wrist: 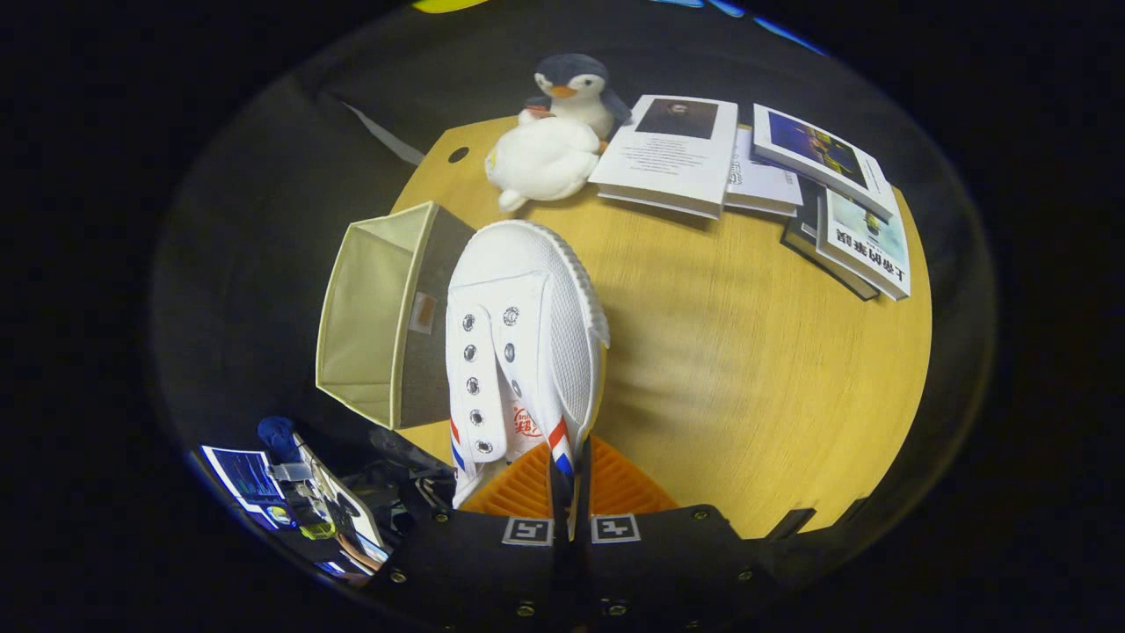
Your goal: Open the storage box then place both shoes into the box .Put the left shoe in first, then the right shoe, with the right side of both shoes facing outward in a uniform manner.
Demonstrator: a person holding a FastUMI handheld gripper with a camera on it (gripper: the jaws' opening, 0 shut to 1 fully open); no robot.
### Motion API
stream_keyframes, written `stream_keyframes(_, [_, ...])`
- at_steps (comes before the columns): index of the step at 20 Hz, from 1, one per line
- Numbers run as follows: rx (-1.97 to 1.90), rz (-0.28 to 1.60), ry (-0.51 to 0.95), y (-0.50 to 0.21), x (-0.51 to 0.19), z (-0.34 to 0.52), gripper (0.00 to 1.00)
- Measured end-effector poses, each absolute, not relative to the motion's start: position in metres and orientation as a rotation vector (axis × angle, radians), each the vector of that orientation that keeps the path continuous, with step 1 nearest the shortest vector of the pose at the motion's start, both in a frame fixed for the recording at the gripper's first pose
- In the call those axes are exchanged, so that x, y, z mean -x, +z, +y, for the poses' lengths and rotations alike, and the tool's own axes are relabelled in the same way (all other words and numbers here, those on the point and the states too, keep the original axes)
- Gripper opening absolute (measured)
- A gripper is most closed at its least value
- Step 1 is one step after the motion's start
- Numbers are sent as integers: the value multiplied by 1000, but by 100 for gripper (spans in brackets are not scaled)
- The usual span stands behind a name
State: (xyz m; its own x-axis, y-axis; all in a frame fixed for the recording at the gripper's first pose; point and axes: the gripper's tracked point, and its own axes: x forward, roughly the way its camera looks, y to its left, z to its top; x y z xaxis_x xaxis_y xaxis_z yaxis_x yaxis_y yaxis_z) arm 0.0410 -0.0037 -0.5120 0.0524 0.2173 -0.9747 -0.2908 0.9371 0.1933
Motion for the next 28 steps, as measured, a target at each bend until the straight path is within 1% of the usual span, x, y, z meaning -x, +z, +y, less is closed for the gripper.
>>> stream_keyframes(7, [97,1465,495,-499,-42,68,2])
stream_keyframes(13, [106,1434,576,-487,-58,128,2])
stream_keyframes(17, [120,1425,600,-490,-68,159,2])
stream_keyframes(24, [126,1466,546,-525,-77,192,2])
stream_keyframes(25, [123,1464,554,-530,-76,196,3])
stream_keyframes(26, [110,1461,569,-530,-76,201,12])
stream_keyframes(27, [82,1461,587,-527,-74,205,19])
stream_keyframes(28, [74,1448,590,-521,-79,207,37])
